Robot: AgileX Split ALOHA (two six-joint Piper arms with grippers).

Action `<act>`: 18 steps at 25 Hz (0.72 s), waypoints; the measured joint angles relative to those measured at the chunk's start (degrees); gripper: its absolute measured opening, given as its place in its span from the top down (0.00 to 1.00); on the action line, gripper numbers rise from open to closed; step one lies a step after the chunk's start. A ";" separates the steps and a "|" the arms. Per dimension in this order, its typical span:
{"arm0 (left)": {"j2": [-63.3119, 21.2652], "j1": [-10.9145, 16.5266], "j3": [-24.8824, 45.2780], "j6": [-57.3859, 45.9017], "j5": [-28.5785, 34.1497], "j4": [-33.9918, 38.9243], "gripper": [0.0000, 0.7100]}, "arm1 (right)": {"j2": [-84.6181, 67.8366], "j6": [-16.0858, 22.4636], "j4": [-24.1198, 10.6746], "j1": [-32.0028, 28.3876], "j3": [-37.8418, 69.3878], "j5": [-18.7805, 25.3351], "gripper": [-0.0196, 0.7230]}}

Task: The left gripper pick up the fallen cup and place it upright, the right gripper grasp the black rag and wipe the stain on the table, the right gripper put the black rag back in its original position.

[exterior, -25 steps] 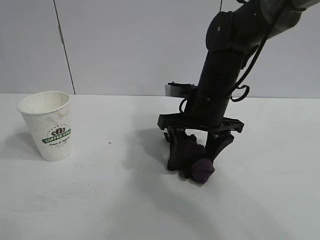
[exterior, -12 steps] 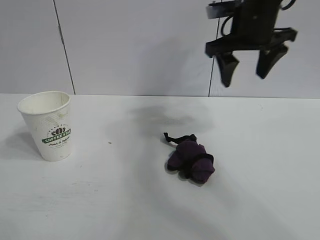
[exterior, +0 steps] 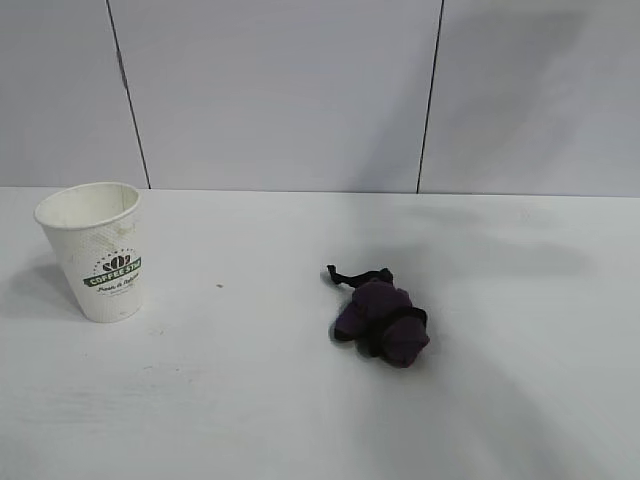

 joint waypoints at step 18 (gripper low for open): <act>0.00 0.00 0.00 0.00 0.00 0.00 0.02 | -57.70 -13.42 29.12 -4.69 4.21 1.63 0.24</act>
